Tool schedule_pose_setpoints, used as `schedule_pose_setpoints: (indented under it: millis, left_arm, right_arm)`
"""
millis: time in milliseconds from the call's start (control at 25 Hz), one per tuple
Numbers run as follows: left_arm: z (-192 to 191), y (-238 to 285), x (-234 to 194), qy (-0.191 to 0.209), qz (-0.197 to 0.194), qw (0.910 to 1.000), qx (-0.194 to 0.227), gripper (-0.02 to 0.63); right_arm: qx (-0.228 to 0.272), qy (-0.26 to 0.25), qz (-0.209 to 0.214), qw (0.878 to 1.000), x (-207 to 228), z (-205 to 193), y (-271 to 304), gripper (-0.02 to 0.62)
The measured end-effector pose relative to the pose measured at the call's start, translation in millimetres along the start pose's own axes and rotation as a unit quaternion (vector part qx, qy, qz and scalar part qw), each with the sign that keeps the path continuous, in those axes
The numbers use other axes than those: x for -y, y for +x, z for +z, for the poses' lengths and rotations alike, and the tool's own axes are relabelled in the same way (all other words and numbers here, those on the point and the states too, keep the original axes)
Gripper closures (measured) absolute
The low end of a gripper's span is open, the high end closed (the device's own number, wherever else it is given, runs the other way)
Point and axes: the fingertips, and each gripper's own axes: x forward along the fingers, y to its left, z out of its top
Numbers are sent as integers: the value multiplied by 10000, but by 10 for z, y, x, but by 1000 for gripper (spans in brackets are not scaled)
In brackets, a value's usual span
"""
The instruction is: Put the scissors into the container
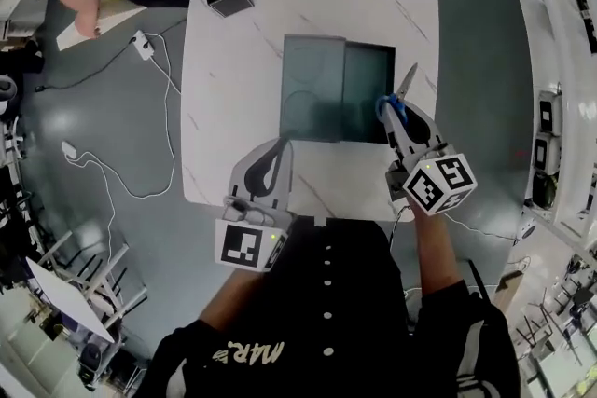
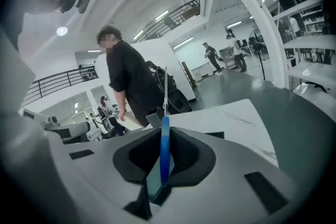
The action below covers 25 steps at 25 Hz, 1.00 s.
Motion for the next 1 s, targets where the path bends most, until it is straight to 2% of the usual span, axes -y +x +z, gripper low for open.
schedule_pose_setpoints:
  millis: [200, 280, 560, 760, 1000]
  left_arm:
    - [-170, 69, 60, -266, 229, 9994, -73, 580]
    - [-239, 120, 92, -303, 298, 9990, -159, 580]
    - [-493, 325, 29, -476, 484, 9968, -415, 580]
    - [-583, 427, 54, -445, 474, 9964, -551, 580]
    - [-698, 542, 18, -556, 465, 9950, -691, 580]
  right_arm:
    - [-594, 820, 322, 9943, 258, -415, 443, 539]
    - [-938, 991, 359, 9900, 368, -578, 576, 540]
    - [-2073, 1556, 211, 9656, 579, -1159, 985, 538]
    - [-2464, 1841, 10, 9515, 663, -1360, 1091, 540]
    - [-2876, 2235, 44, 9313, 654, -1541, 1212, 540]
